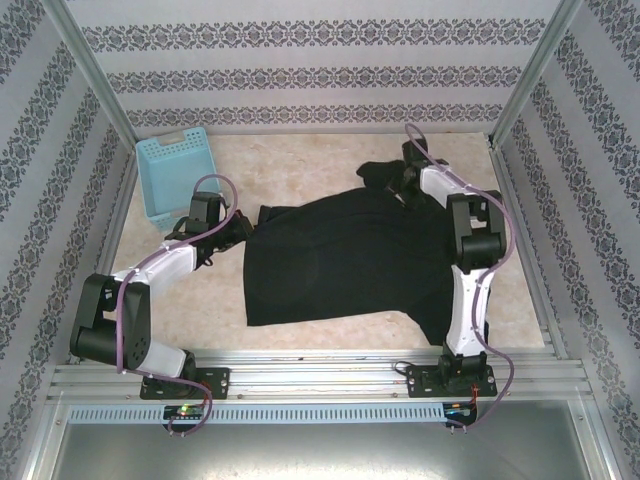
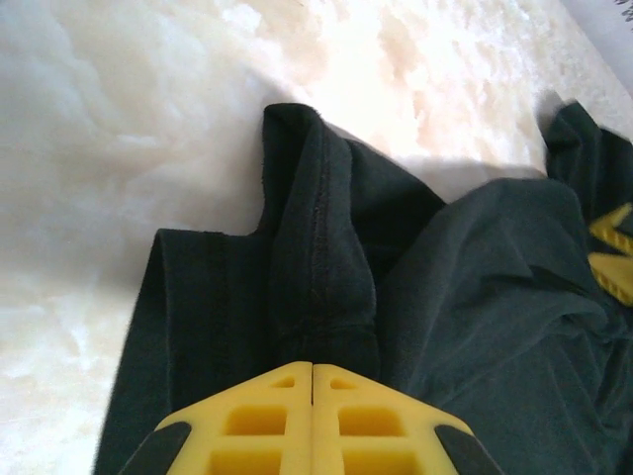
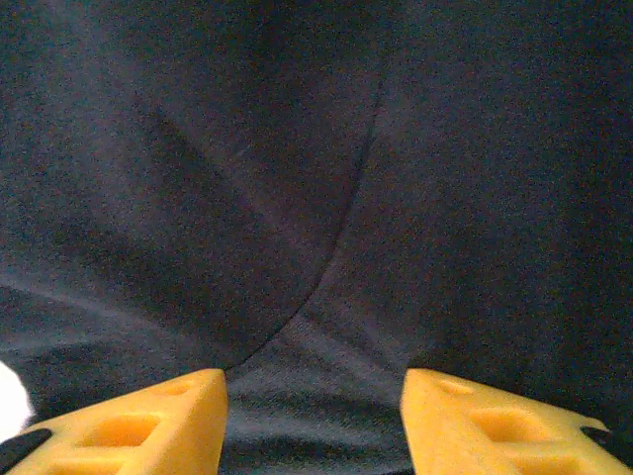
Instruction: Fold the inside-out t-shirt
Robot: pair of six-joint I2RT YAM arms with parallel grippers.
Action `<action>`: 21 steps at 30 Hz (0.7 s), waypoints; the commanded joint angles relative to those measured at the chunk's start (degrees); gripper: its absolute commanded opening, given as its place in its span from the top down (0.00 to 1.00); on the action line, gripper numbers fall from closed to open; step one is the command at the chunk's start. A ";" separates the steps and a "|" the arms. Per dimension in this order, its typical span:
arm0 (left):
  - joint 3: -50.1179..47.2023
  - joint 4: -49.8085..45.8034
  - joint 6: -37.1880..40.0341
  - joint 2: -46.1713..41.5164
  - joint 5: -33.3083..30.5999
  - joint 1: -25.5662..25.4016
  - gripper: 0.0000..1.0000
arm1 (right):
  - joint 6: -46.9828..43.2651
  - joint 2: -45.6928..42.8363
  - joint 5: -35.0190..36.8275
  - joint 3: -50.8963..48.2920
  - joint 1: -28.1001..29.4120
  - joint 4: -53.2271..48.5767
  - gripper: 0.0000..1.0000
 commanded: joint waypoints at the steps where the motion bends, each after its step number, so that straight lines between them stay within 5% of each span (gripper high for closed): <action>1: -2.15 -0.94 0.91 -1.89 -1.58 -0.35 1.00 | 4.26 -8.03 2.15 -11.88 -0.60 1.72 0.51; 6: -3.02 -1.10 1.22 -2.80 -2.31 -0.27 1.00 | 4.27 -18.38 1.04 -25.18 -0.40 5.31 0.51; 10: -2.67 -1.66 1.61 -2.76 -2.07 -0.27 1.00 | 0.31 -25.57 2.42 -26.39 0.03 4.89 0.50; 15: -2.42 -1.41 1.43 -2.32 -1.48 -0.27 1.00 | -8.60 -23.33 7.82 -14.67 -0.68 0.23 0.46; 21: -1.80 -1.46 1.51 -1.78 -1.17 -0.28 1.00 | -13.44 -6.38 6.43 5.25 -3.64 -8.89 0.43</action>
